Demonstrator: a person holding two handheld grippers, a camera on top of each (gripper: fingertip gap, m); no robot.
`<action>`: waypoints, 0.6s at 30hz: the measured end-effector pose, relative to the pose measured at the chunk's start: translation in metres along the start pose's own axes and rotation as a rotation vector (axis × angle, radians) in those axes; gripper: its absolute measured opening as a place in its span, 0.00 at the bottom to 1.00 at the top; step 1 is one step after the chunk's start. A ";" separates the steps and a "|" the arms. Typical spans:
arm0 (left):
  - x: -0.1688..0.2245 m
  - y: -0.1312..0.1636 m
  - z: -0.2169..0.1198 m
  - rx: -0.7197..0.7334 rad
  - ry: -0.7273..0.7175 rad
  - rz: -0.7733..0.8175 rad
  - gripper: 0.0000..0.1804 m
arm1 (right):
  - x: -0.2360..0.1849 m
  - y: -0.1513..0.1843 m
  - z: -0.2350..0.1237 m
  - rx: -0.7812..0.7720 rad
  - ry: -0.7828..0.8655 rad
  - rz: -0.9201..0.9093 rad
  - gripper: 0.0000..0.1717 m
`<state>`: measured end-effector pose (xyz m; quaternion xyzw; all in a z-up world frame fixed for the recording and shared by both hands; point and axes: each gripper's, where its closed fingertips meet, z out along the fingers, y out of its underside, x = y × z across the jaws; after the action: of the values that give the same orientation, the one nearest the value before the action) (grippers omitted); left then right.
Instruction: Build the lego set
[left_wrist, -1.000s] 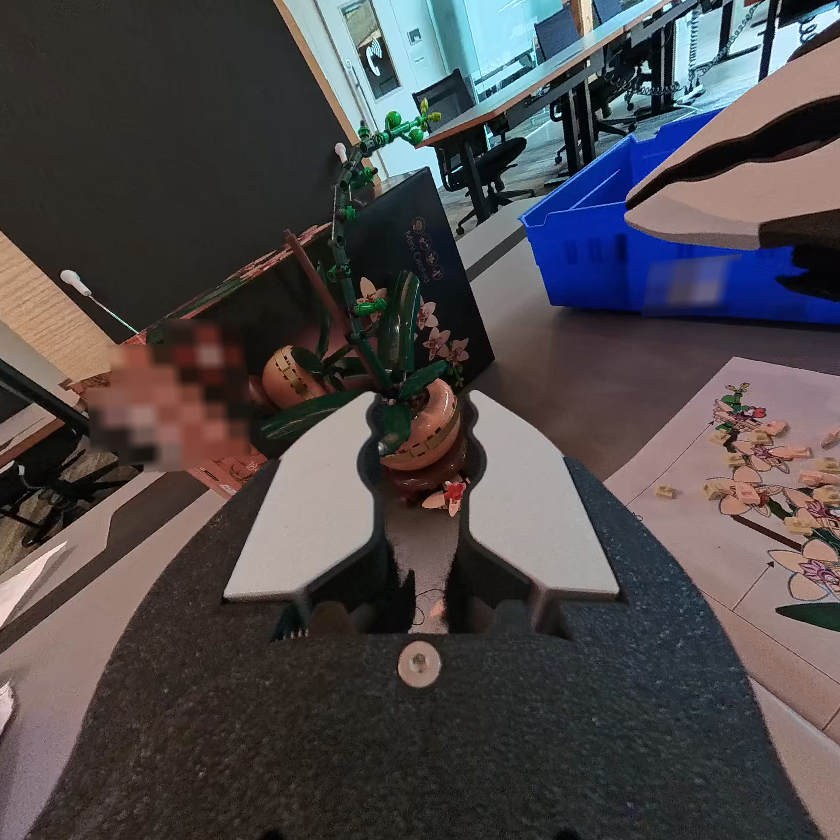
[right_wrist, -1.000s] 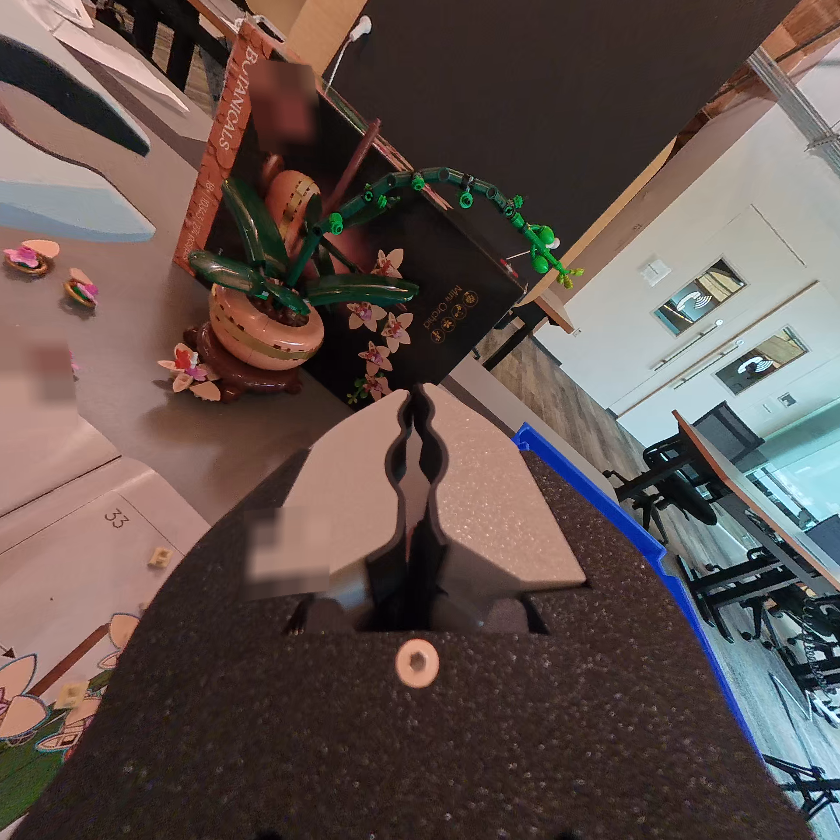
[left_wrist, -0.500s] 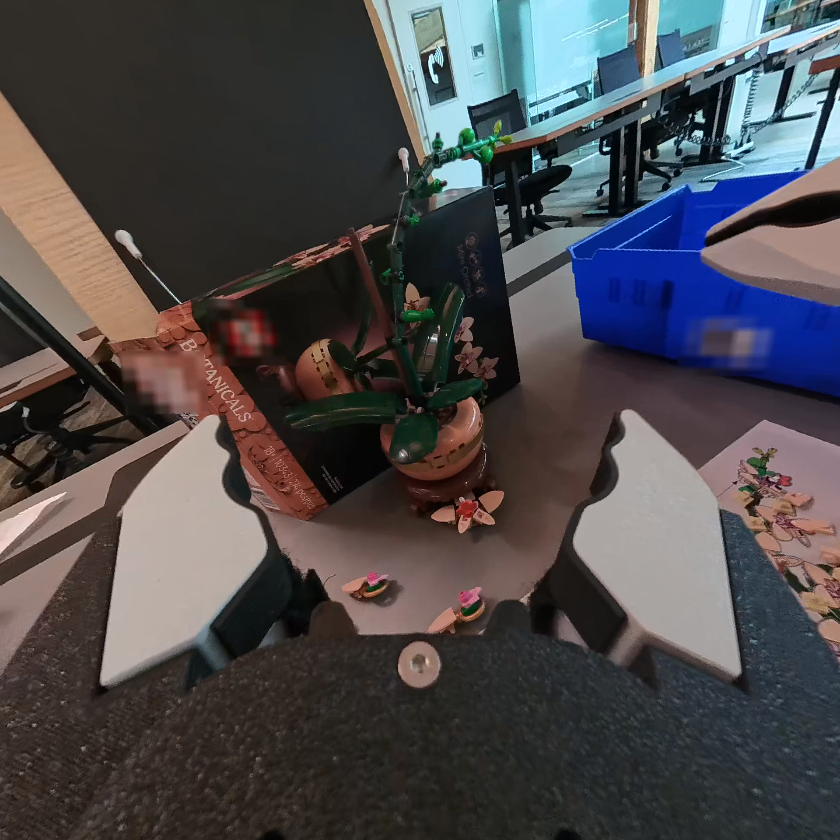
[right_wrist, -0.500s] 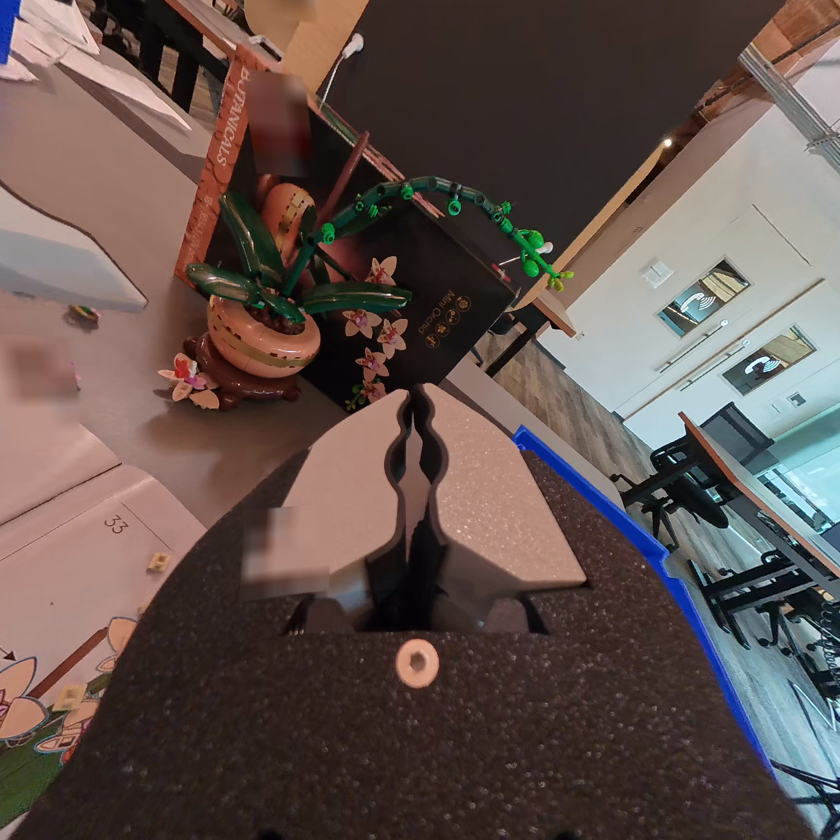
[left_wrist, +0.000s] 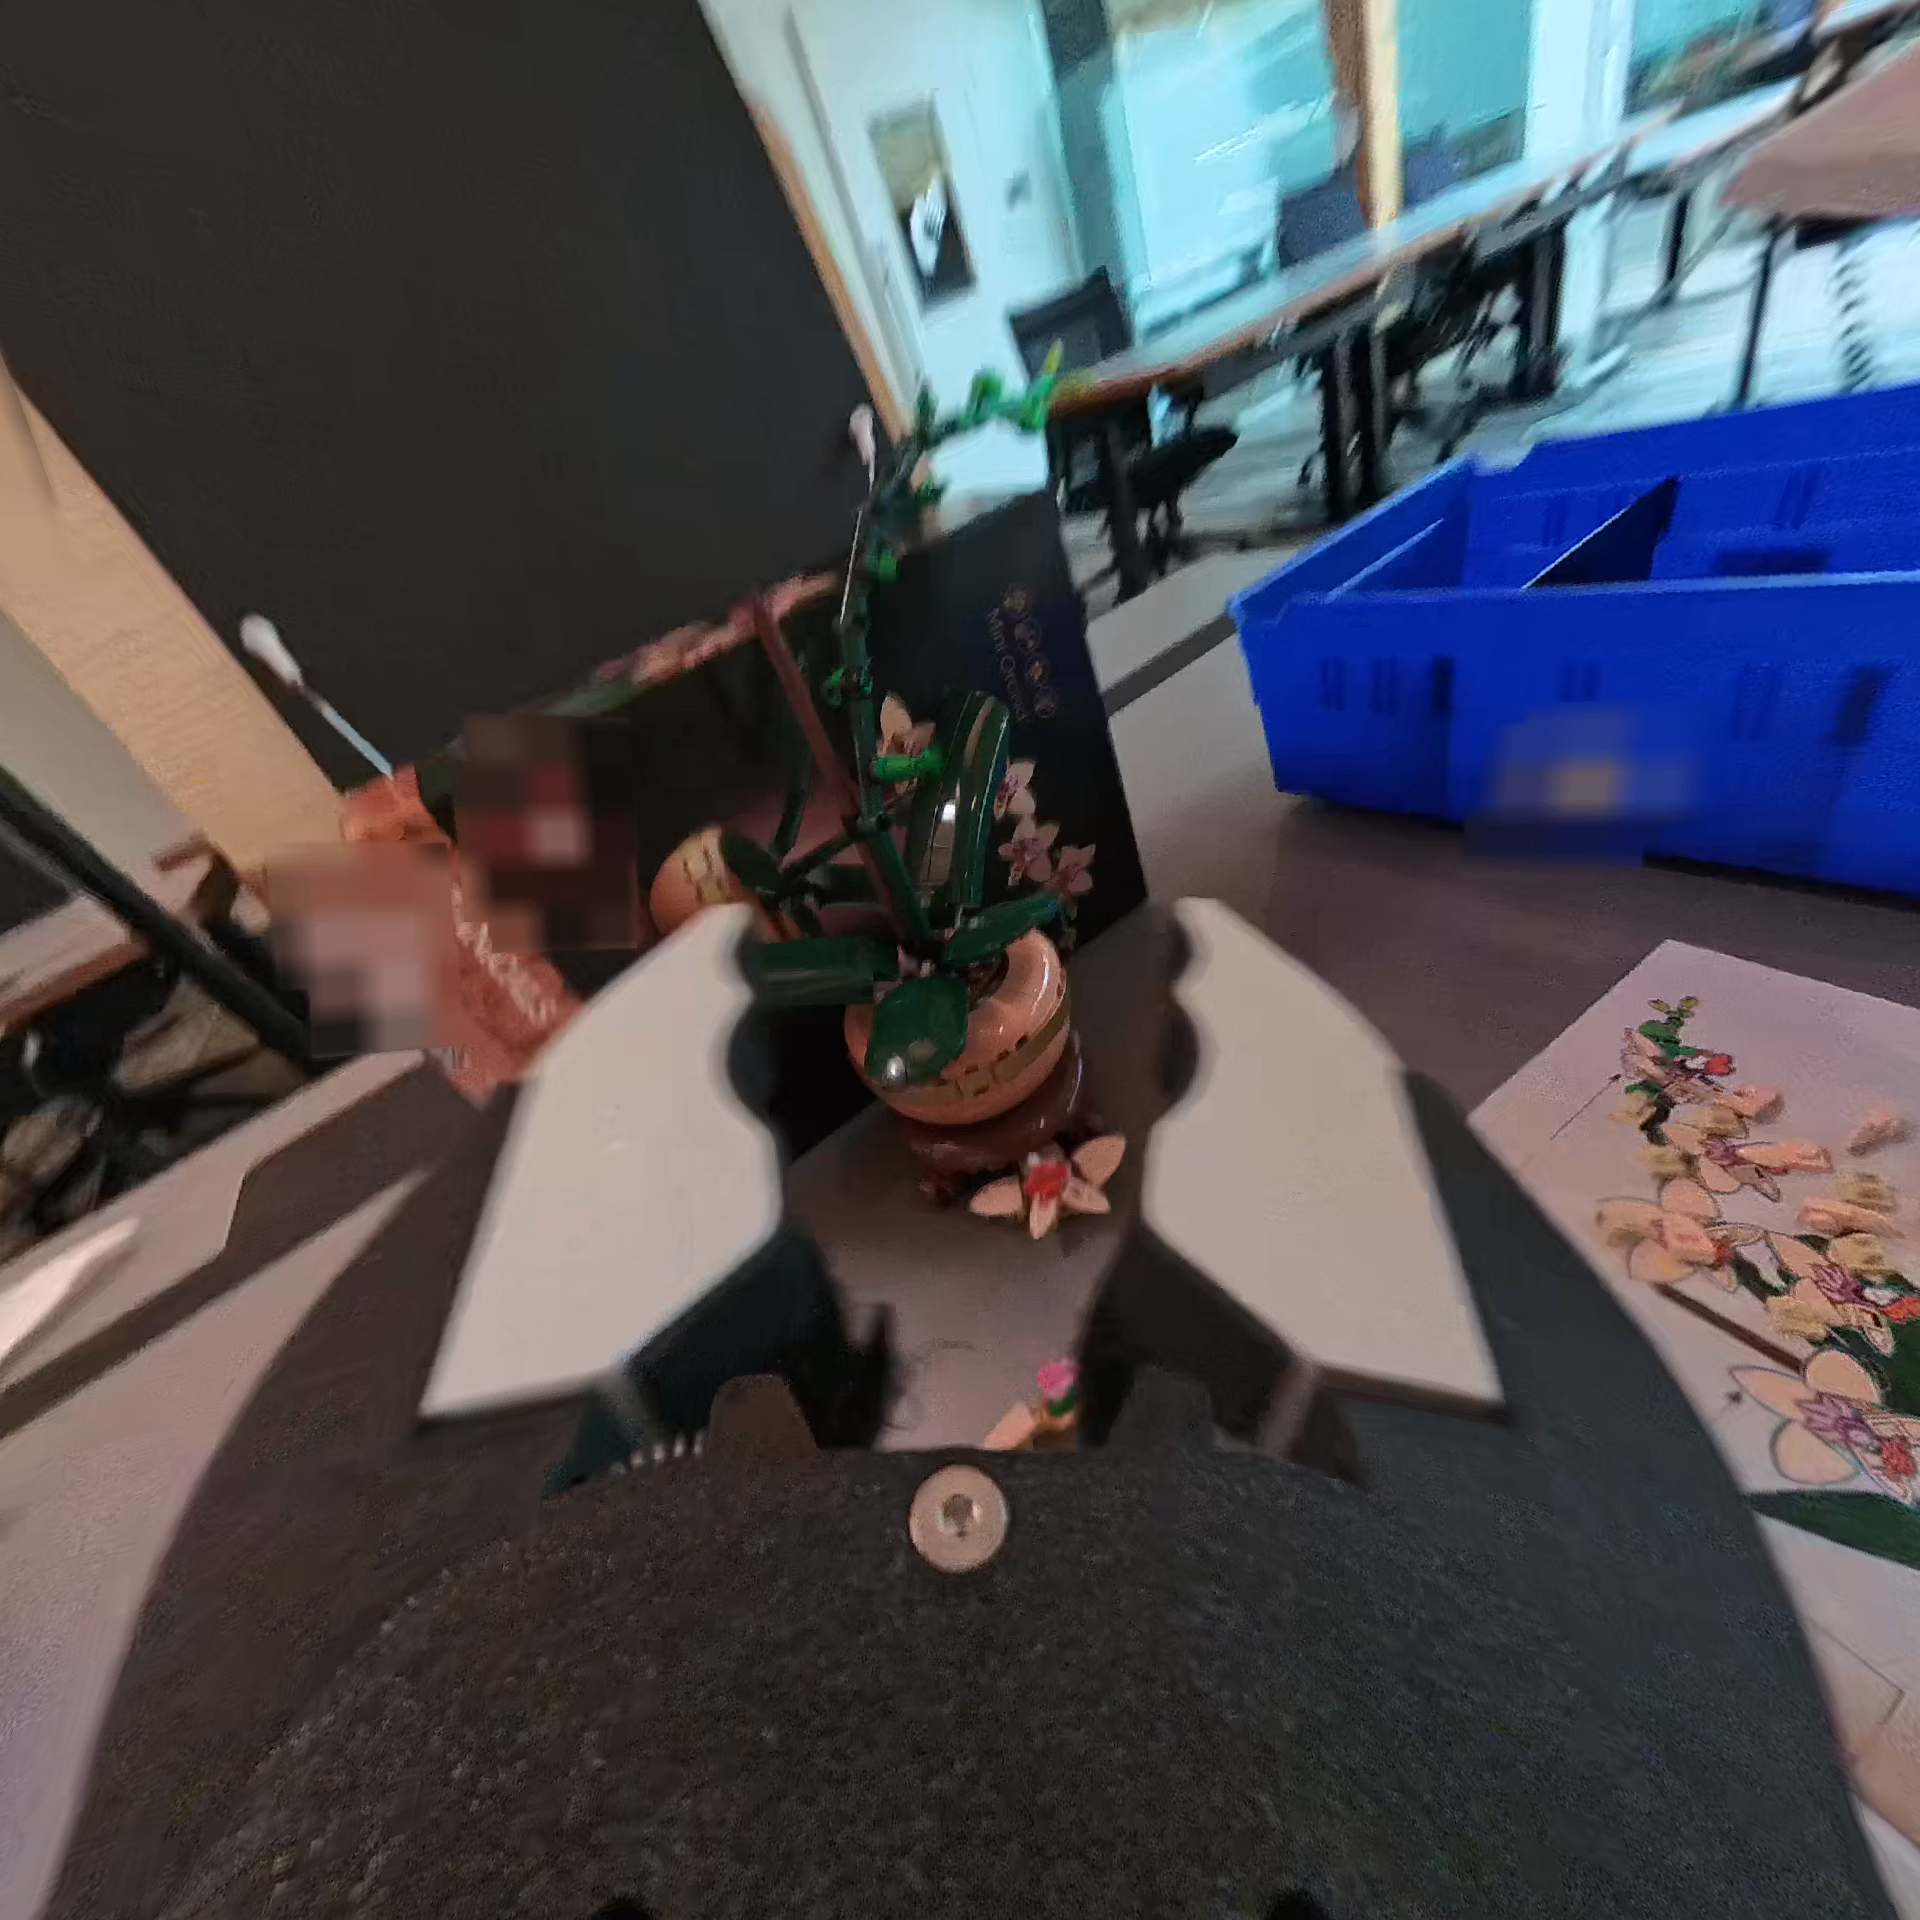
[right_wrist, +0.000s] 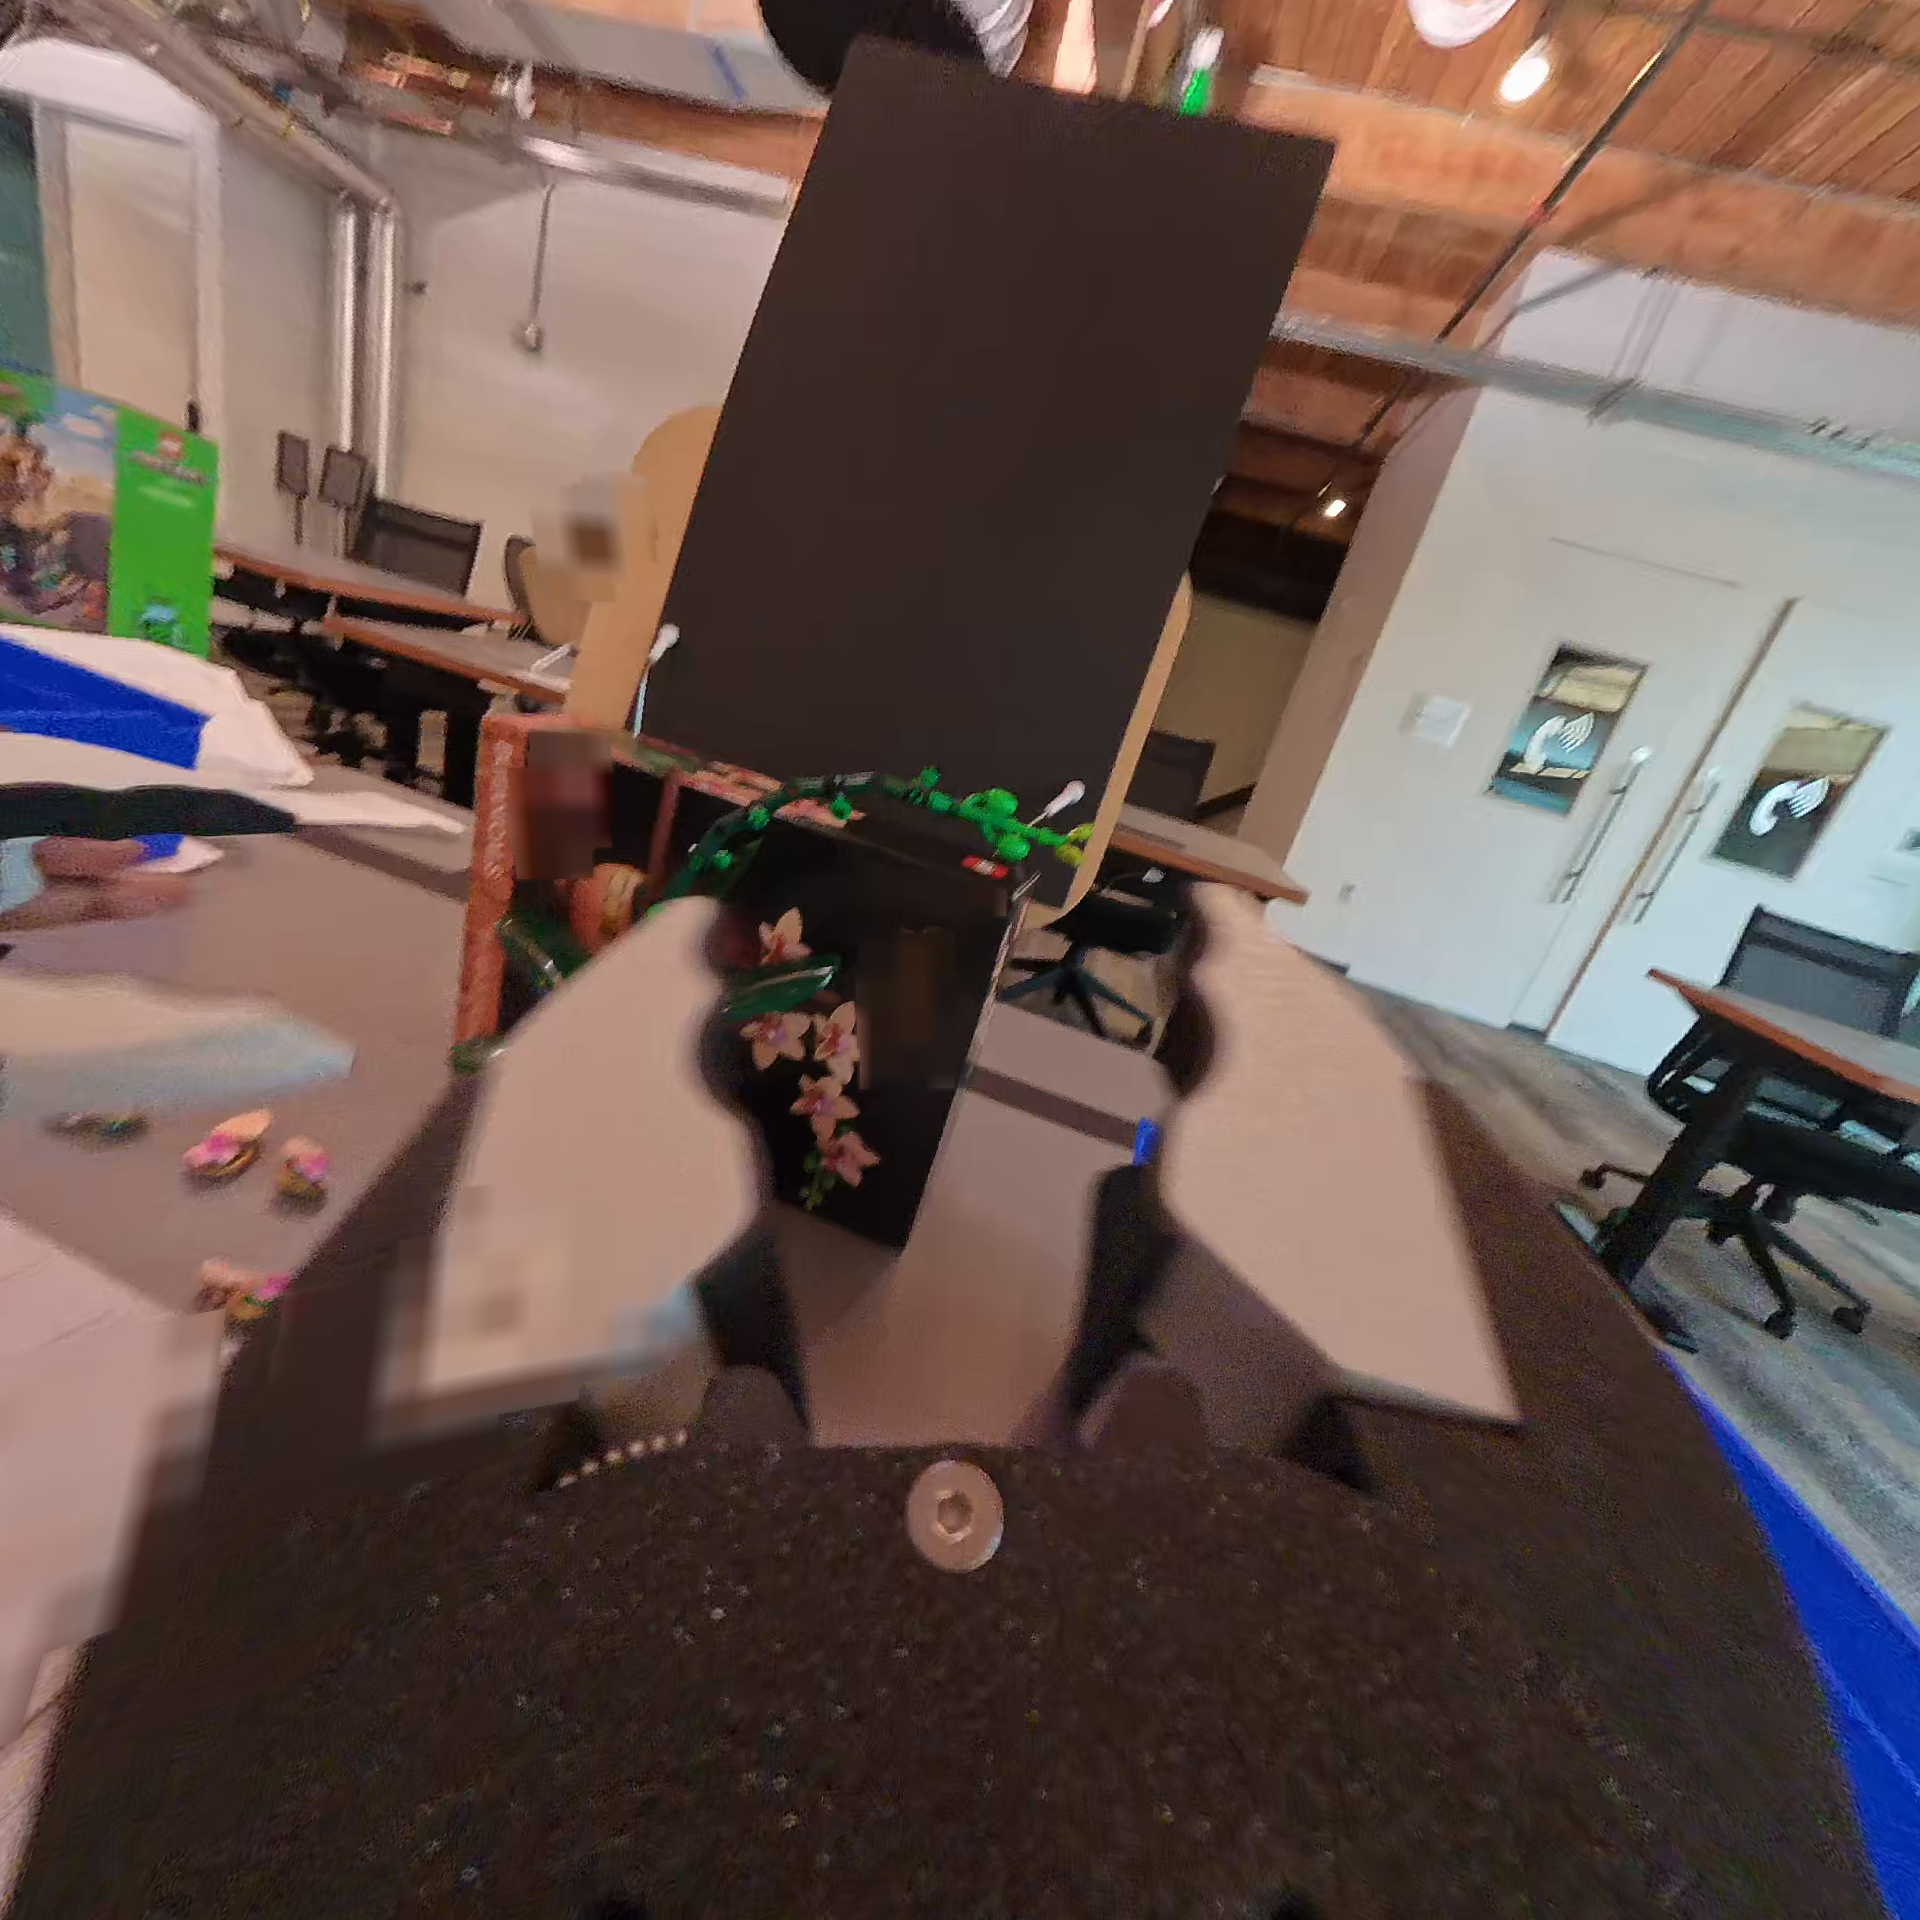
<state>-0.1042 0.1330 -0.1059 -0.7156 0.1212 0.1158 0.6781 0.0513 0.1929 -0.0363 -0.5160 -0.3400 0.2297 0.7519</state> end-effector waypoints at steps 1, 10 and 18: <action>0.000 -0.008 -0.004 0.058 0.004 0.007 0.19 | -0.001 0.001 -0.003 -0.020 -0.015 0.012 0.27; -0.007 -0.013 -0.011 0.050 -0.023 -0.018 0.18 | 0.001 0.001 -0.007 -0.012 -0.099 0.096 0.05; -0.012 0.003 0.000 -0.068 -0.025 -0.214 0.81 | 0.016 0.002 -0.002 -0.048 -0.010 0.089 0.81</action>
<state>-0.1166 0.1330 -0.1042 -0.7454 0.0316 0.0560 0.6635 0.0634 0.2042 -0.0344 -0.5474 -0.3258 0.2571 0.7267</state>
